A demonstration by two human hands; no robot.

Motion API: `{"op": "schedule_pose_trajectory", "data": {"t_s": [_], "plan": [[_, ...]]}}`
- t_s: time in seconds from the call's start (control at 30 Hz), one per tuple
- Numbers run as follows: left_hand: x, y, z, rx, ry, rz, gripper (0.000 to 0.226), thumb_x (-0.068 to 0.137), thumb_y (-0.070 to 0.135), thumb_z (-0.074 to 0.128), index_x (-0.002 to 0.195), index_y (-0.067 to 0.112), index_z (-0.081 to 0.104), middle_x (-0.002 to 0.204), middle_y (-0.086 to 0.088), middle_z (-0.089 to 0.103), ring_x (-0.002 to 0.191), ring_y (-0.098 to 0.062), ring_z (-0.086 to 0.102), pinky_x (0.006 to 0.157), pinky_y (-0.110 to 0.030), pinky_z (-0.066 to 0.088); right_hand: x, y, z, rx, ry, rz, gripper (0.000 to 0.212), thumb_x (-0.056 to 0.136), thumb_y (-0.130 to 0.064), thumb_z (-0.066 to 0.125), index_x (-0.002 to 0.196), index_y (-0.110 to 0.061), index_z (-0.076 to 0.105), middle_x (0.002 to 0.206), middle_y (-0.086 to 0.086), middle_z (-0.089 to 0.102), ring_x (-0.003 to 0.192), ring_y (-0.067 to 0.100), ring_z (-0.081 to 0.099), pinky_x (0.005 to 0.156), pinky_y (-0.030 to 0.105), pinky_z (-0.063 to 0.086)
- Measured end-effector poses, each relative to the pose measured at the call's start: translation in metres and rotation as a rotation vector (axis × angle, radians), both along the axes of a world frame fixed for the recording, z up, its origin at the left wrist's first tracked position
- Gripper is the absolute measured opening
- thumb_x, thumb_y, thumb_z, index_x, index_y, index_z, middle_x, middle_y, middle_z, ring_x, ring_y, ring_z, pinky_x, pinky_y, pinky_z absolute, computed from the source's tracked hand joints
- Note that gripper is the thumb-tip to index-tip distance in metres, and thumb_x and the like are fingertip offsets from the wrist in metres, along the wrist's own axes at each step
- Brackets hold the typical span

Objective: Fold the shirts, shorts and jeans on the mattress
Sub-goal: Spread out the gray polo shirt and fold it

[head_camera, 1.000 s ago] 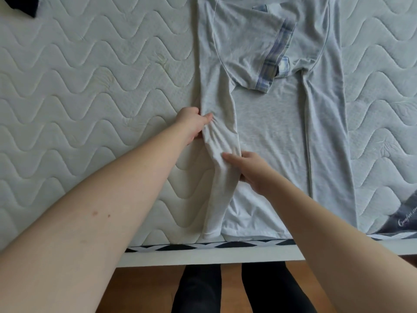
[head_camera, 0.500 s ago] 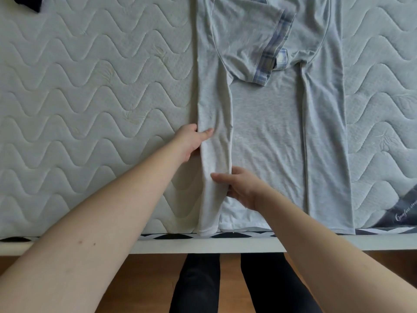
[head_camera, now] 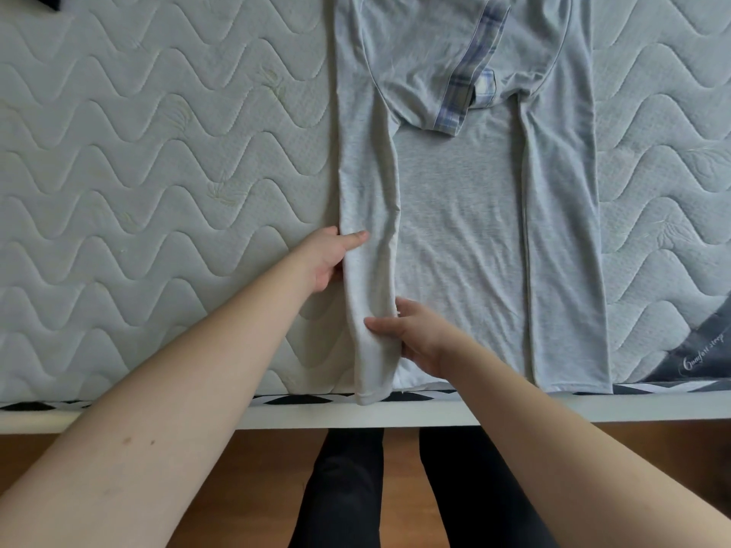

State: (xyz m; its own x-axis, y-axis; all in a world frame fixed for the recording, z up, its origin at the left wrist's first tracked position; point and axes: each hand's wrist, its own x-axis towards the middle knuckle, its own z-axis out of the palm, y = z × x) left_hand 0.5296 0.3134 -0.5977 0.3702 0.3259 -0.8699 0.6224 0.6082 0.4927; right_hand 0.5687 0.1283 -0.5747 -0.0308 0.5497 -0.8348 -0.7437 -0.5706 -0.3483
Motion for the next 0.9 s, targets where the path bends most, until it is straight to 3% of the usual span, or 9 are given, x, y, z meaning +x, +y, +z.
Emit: {"op": "schedule_pose_trajectory", "data": {"t_s": [0.07,0.2,0.4,0.5,0.63,0.73,0.8,0.9], "plan": [[-0.001,-0.004,-0.003,0.073,0.032,0.038,0.032,0.091,0.021,0.069,0.119,0.005,0.064,0.116,-0.011,0.07,0.105,-0.023,0.067,0.095,-0.036,0.053,-0.001,-0.003,0.0,-0.021,0.007,0.005,0.031,0.091,-0.021,0.069,0.119,-0.01,0.065,0.112,0.006,0.073,0.106,0.021,0.069,0.095,0.035,0.053],[0.0,-0.015,-0.004,0.135,0.046,0.118,0.019,0.089,0.031,0.072,0.096,0.014,0.066,0.096,-0.002,0.072,0.084,-0.013,0.068,0.07,-0.024,0.054,0.004,-0.011,-0.002,-0.035,-0.027,-0.003,0.034,0.092,-0.035,0.065,0.112,-0.008,0.069,0.106,0.005,0.075,0.098,0.017,0.071,0.084,0.026,0.056],[-0.013,-0.023,0.004,-0.001,-0.047,0.07,0.04,0.087,0.019,0.074,0.122,0.012,0.056,0.109,-0.004,0.072,0.097,-0.016,0.07,0.078,-0.031,0.056,0.003,-0.023,-0.007,-0.016,-0.074,0.067,0.031,0.095,-0.021,0.064,0.125,-0.022,0.06,0.114,0.004,0.072,0.103,0.02,0.07,0.09,0.037,0.057],[-0.028,-0.031,0.006,-0.022,0.023,0.006,0.041,0.085,0.019,0.076,0.122,0.012,0.057,0.114,-0.006,0.071,0.103,-0.019,0.068,0.09,-0.037,0.054,0.002,-0.026,-0.007,-0.045,-0.143,0.083,0.025,0.098,-0.027,0.059,0.12,-0.019,0.065,0.11,0.004,0.073,0.101,0.018,0.071,0.088,0.034,0.057],[-0.04,-0.05,0.006,0.108,0.08,0.037,0.02,0.085,0.027,0.076,0.098,0.016,0.066,0.104,-0.004,0.073,0.084,-0.009,0.07,0.069,-0.021,0.054,-0.004,-0.034,-0.007,-0.02,-0.205,0.122,0.023,0.091,-0.024,0.069,0.114,-0.018,0.066,0.105,0.004,0.075,0.096,0.017,0.072,0.087,0.034,0.058],[-0.041,-0.06,0.009,0.15,0.054,0.057,0.029,0.087,0.029,0.074,0.108,0.011,0.064,0.105,-0.005,0.072,0.087,-0.011,0.069,0.069,-0.02,0.053,-0.007,-0.039,-0.007,-0.063,-0.358,0.288,0.011,0.092,-0.021,0.067,0.102,-0.02,0.068,0.096,0.003,0.075,0.086,0.016,0.073,0.084,0.035,0.06],[-0.043,-0.064,0.014,0.138,0.076,-0.013,0.033,0.088,0.033,0.072,0.112,0.011,0.063,0.108,-0.005,0.072,0.094,-0.014,0.068,0.071,-0.022,0.052,-0.01,-0.041,-0.004,-0.091,-0.402,0.254,0.007,0.095,-0.022,0.061,0.093,-0.022,0.068,0.093,0.007,0.074,0.082,0.02,0.073,0.077,0.038,0.061],[-0.057,-0.071,0.02,0.05,0.162,-0.156,0.036,0.089,0.032,0.071,0.116,0.012,0.06,0.111,-0.002,0.07,0.1,-0.015,0.065,0.073,-0.025,0.047,-0.015,-0.046,0.002,-0.144,-0.519,0.231,0.013,0.098,-0.027,0.055,0.097,-0.017,0.062,0.091,0.008,0.069,0.068,0.019,0.07,0.054,0.034,0.059]]}}
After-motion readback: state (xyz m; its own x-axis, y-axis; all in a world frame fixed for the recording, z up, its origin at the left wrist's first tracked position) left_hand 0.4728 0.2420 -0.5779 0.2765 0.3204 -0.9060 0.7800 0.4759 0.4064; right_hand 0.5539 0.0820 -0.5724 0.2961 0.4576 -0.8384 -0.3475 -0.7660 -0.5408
